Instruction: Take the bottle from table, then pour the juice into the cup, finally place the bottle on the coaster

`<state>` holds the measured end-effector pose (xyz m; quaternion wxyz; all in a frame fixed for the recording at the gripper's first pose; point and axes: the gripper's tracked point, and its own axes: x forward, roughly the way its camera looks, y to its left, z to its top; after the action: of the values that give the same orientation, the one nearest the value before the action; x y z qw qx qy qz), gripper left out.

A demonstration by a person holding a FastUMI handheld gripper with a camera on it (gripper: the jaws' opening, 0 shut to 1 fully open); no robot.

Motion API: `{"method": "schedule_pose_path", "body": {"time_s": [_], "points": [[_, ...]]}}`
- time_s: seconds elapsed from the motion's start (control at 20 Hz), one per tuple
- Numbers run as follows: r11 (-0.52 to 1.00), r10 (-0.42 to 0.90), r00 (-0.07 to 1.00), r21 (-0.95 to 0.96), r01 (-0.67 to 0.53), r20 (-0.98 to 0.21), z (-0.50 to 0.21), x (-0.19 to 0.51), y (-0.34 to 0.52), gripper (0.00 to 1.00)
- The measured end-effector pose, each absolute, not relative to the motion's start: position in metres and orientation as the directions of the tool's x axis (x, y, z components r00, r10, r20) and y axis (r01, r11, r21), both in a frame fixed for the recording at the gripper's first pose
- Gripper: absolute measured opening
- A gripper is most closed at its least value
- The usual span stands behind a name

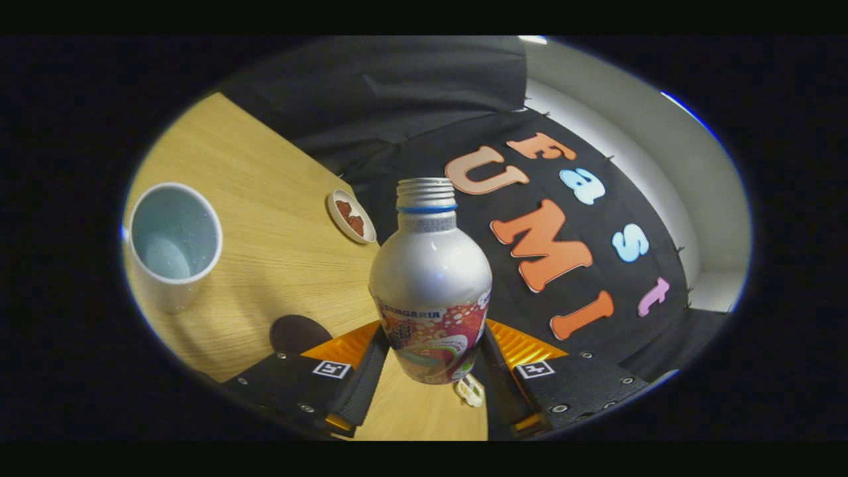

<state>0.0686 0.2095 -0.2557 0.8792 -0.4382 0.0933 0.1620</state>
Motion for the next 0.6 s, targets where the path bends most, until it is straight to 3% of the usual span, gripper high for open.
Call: {"method": "schedule_pose_path", "body": {"time_s": [0.15, 0.6], "points": [[0.703, 0.253, 0.901, -0.572, -0.422, -0.354, -0.26, 0.069, 0.219, 0.76], [0.869, 0.319, 0.848, -0.228, -0.44, -0.422, -0.278, 0.076, 0.224, 0.76]]}}
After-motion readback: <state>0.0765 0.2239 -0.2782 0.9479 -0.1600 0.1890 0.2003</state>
